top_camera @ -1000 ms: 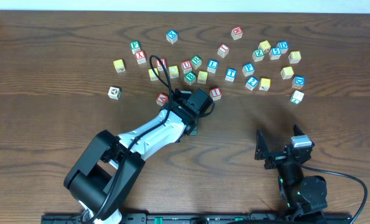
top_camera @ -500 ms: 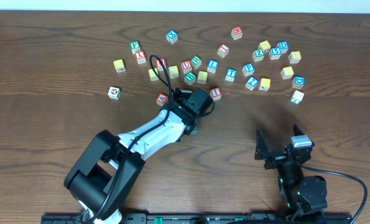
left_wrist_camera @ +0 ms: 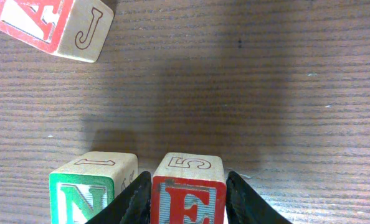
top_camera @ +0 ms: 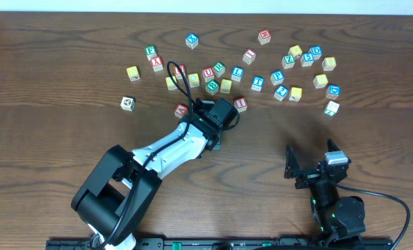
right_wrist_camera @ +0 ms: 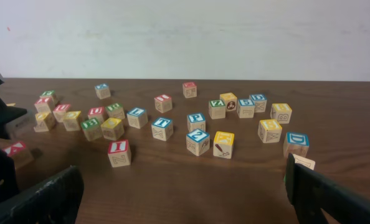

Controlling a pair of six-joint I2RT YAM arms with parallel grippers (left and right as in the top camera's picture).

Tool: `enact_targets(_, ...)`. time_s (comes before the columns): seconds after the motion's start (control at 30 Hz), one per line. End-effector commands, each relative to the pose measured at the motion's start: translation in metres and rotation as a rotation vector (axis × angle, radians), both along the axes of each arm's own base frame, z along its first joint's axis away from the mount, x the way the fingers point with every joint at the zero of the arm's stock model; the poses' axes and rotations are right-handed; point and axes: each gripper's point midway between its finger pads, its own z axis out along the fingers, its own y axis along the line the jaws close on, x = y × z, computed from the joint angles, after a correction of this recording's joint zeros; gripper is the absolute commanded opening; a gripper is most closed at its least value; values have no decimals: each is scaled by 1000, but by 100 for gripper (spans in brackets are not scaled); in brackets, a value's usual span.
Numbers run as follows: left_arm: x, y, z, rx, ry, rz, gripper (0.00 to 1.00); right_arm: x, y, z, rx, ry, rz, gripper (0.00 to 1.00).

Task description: Spell out NEURIPS

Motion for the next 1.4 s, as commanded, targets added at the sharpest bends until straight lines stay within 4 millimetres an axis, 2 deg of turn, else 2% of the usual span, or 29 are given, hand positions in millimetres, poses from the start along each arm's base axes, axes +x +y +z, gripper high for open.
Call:
enact_targets(0.0, 0, 4, 0, 17, -3, -4, 37, 0, -2, -1, -14, 2, -5, 99)
enact_targets(0.17, 0, 4, 1, 17, -3, -4, 38, 0, -2, -1, -14, 2, -5, 99)
enact_targets(0.2, 0, 4, 1, 17, -3, -4, 43, 0, -2, -1, -14, 2, -5, 99)
enact_targets(0.23, 0, 4, 1, 17, -3, -4, 43, 0, -2, -1, -14, 2, -5, 99)
enact_targets(0.8, 0, 4, 8, 11, -13, -12, 43, 0, -2, -1, -14, 2, -5, 99)
enact_targets(1.1, 3, 1, 35, -34, -68, -14, 43, 0, -2, -1, -14, 2, -5, 99)
enact_targets(1.37, 0, 2, 90, -98, -163, -53, 43, 0, -2, -2, -14, 4, -5, 99)
